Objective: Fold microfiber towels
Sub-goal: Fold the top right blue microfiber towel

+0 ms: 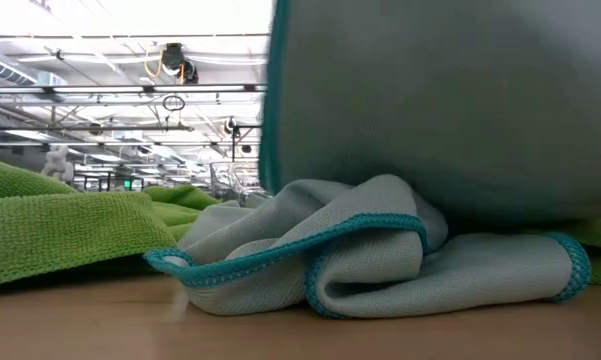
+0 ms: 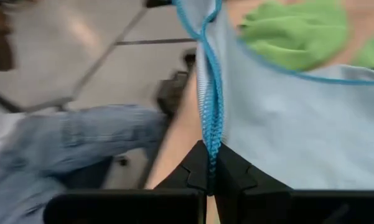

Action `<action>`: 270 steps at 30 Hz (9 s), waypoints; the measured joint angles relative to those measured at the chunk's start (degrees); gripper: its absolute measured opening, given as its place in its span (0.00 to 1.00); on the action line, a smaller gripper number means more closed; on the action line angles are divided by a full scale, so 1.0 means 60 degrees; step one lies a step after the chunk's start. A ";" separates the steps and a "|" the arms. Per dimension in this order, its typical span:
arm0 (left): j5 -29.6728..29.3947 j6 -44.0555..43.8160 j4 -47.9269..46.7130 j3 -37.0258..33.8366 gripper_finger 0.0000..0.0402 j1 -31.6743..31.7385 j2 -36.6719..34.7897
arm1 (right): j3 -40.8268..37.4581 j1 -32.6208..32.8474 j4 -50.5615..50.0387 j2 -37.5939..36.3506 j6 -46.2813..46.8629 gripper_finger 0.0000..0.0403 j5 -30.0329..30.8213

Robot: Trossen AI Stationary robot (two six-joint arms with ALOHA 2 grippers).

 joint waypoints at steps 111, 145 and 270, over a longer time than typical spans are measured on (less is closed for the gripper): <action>-0.1841 0.3121 -0.1316 -0.1778 0.38 -0.0031 0.1392 | -0.1537 0.0683 0.5735 0.4427 -0.1615 0.42 0.2561; -0.0605 0.1986 -0.1587 -0.1778 0.27 0.0360 0.0899 | -0.1501 0.1302 0.5447 0.4423 -0.1608 0.61 0.3625; -0.1645 0.1638 -0.1378 -0.1778 0.26 0.2950 0.0346 | -0.0273 -0.1033 -0.0986 0.3411 -0.0339 0.13 0.5264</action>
